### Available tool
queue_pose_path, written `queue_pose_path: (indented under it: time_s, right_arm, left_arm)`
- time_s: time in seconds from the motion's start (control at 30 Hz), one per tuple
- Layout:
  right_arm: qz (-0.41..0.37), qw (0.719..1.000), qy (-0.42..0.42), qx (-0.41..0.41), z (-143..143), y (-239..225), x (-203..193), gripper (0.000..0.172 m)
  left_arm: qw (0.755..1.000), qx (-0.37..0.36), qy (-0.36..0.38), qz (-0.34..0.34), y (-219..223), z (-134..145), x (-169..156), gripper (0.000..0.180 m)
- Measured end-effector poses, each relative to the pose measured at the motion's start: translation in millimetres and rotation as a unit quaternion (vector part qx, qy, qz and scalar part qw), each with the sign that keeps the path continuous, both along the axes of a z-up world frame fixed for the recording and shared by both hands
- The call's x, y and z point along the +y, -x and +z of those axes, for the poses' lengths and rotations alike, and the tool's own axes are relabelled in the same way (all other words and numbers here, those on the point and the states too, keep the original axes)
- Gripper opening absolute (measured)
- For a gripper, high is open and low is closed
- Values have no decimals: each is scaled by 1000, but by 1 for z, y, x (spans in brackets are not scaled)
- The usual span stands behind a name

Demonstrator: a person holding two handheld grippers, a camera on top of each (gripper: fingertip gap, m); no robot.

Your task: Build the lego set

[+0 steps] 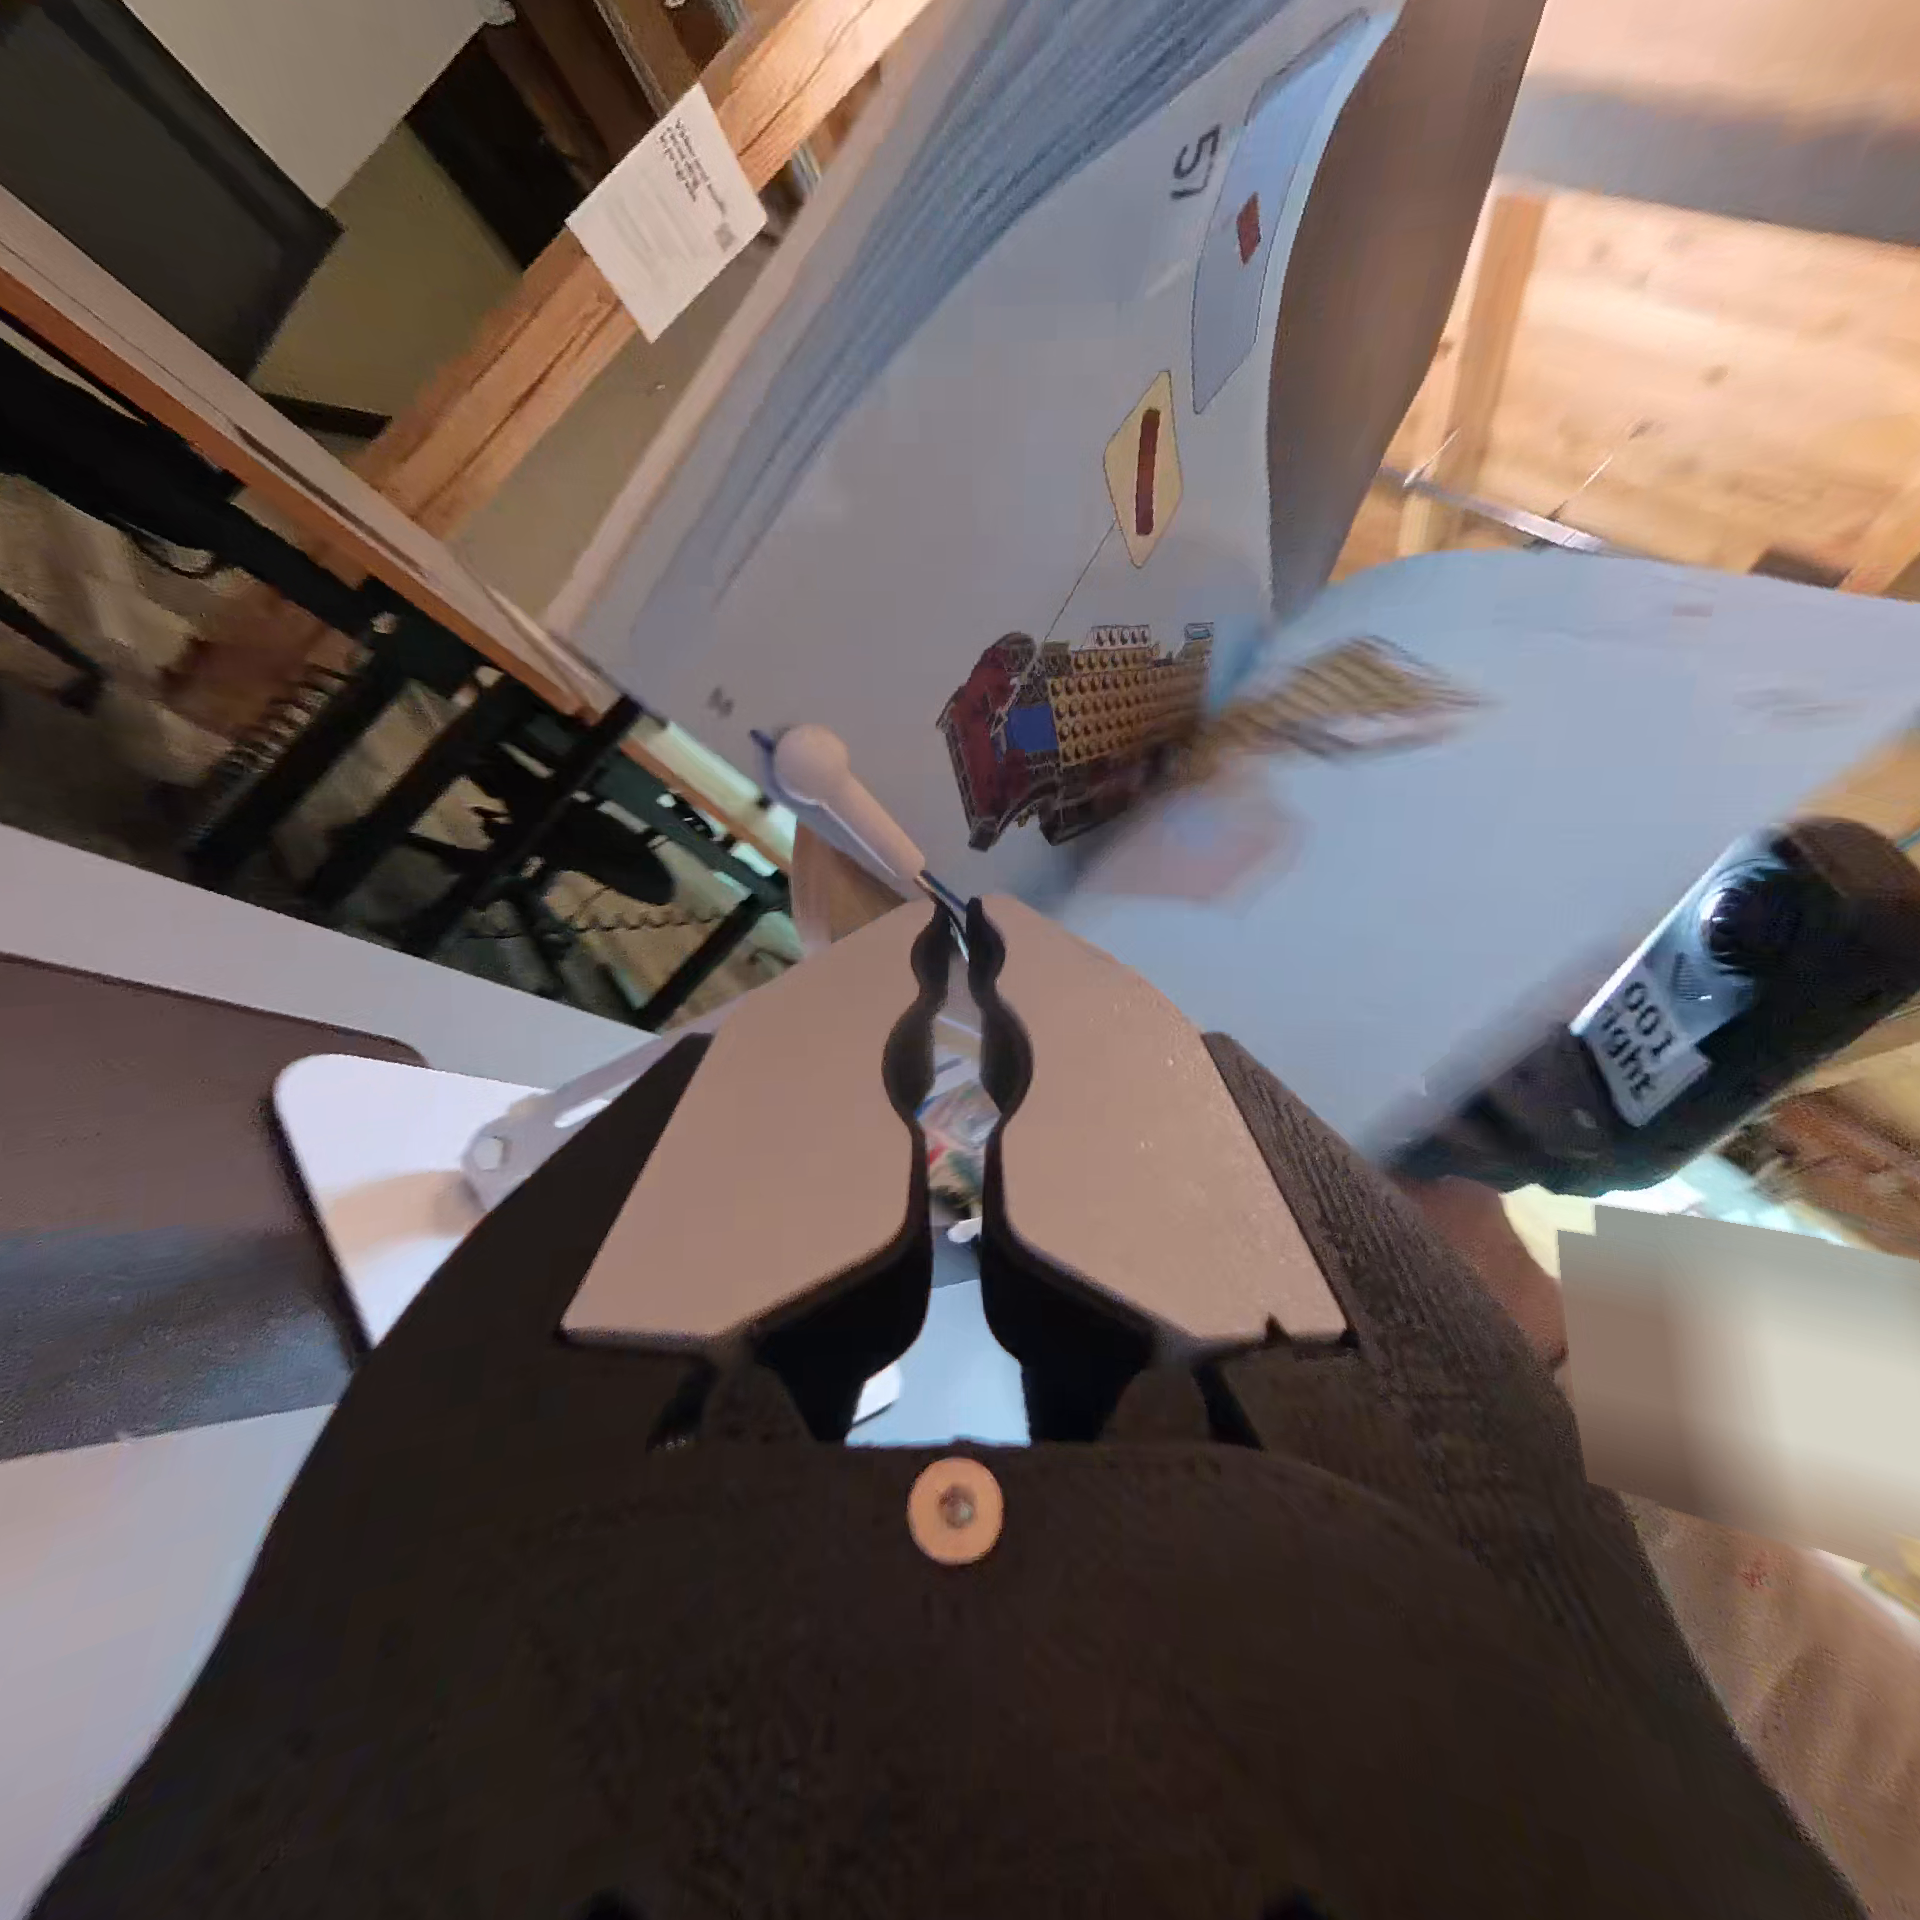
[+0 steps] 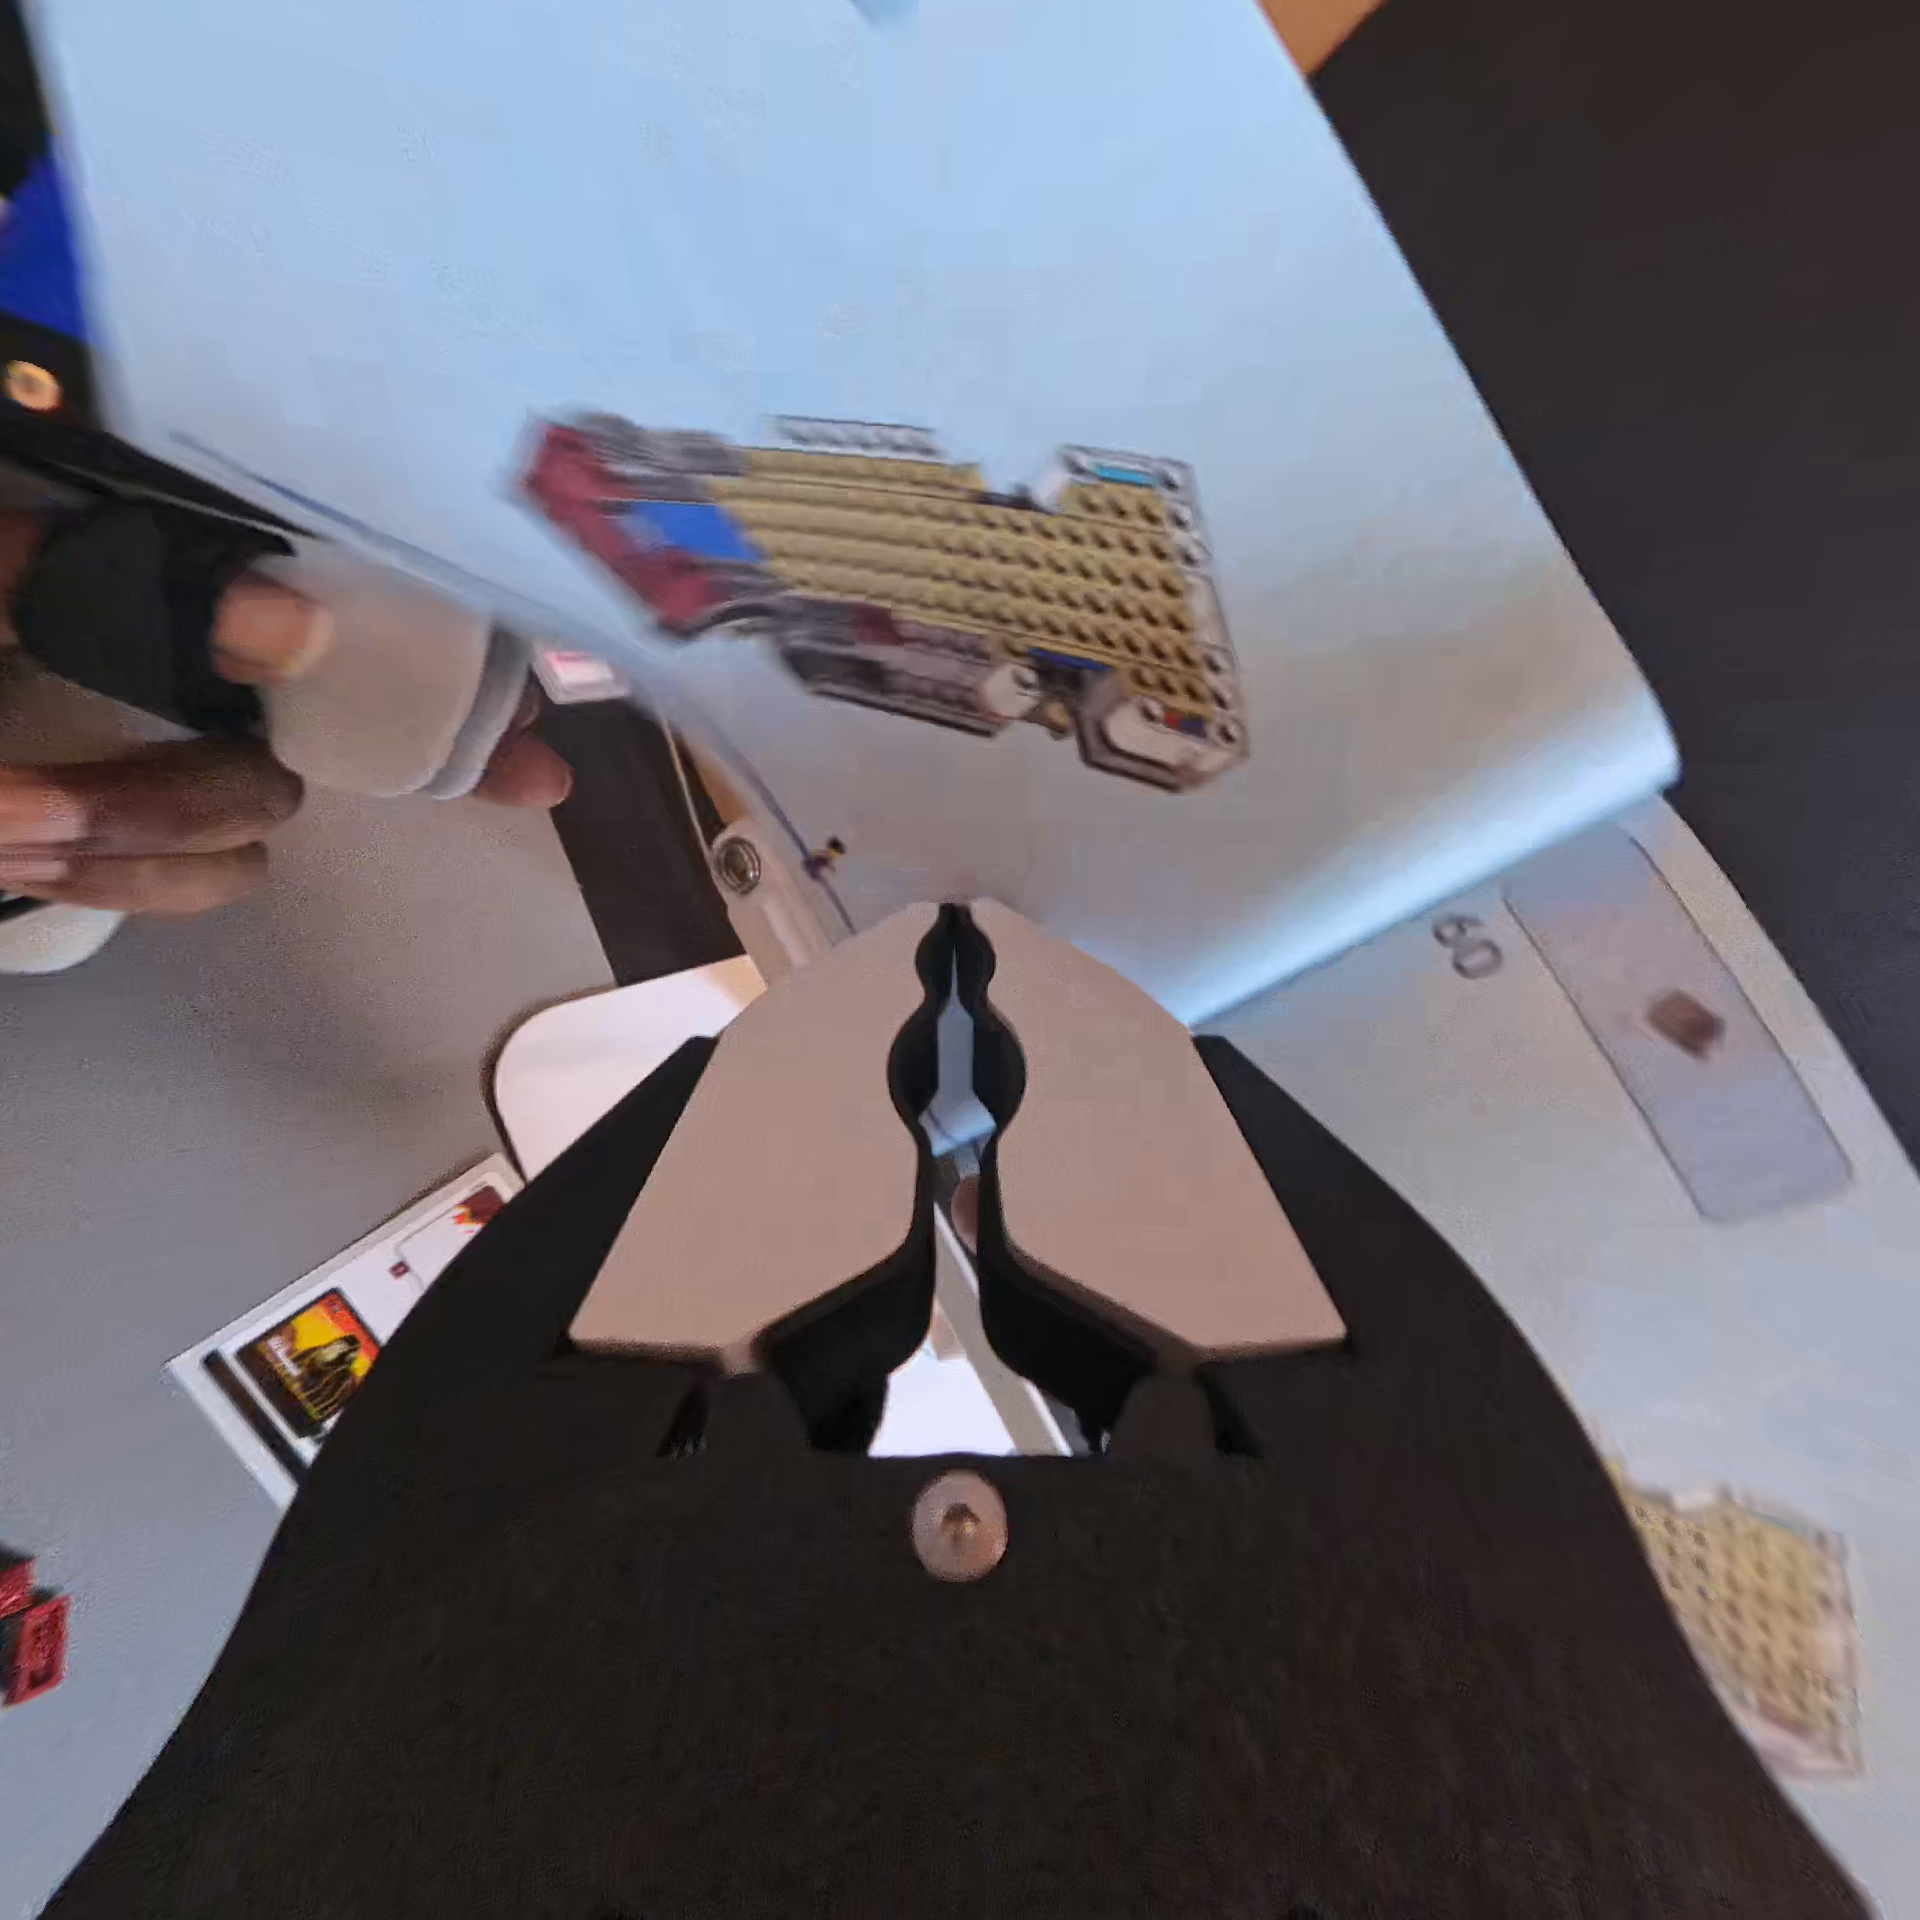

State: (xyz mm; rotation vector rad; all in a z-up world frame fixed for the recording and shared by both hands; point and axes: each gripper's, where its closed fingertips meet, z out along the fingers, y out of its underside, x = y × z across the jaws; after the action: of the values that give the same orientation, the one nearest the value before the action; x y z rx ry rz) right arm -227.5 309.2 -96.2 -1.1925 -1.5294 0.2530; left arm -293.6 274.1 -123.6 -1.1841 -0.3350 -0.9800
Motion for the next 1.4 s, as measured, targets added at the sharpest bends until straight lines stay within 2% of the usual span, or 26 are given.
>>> queue_pose_path:
  time_s: [0.1,0.23,0.33,0.4,0.5,0.6,0.7,0.8,0.87,0.93,1.0,1.07,1.17,1.23,1.27,1.37,1.4]
  right_arm:
    - [-31,998,-38,-40,-6,16,2,0]
    - [-53,996,-35,-56,-7,21,2,0]
    - [-57,996,-39,-53,-7,20,2,0]
    - [-58,996,-44,-50,-8,20,2,0]
    - [-57,996,-56,-44,-9,21,2,0]
    - [-50,997,-53,-38,-10,21,-2,0]
    - [-30,999,-29,-17,-12,21,-10,0]
    - [-8,999,-21,46,6,2,-17,1]
    - [-19,996,20,88,17,-16,-10,1]
    - [-41,992,58,101,16,-31,6,2]
    - [-45,993,64,92,6,-33,16,1]
    - [-36,993,57,100,5,-30,15,0]
    - [-49,993,54,92,5,-29,14,0]
    - [-45,992,61,100,4,-29,13,0]
    - [-40,992,67,99,2,-31,12,0]
    - [-30,991,81,106,1,-48,12,11]
    - [-34,988,82,125,6,-59,16,13]
  left_arm:
    - [999,-50,-18,-7,0,-7,-4,3]
    - [995,-98,-18,-5,-2,-14,-7,3]
    - [995,-96,-14,10,-4,-9,-11,2]
    - [999,-40,2,36,-6,-1,-13,1]
    - [985,138,36,93,-13,18,-11,1]
    - [930,343,60,119,-30,35,1,1]
    - [859,492,78,118,-48,39,14,2]
    - [812,563,84,127,-52,39,19,2]
    - [796,584,84,136,-53,39,18,3]
    - [785,597,85,139,-55,39,18,3]
    - [758,630,85,145,-60,39,19,3]
    - [717,677,85,142,-69,37,21,2]
    - [630,761,82,132,-84,29,27,1]
    - [589,792,96,126,-88,23,33,1]
    - [579,800,101,119,-88,22,36,1]
    - [597,790,114,86,-92,19,38,2]
    - [612,780,105,77,-96,21,37,8]
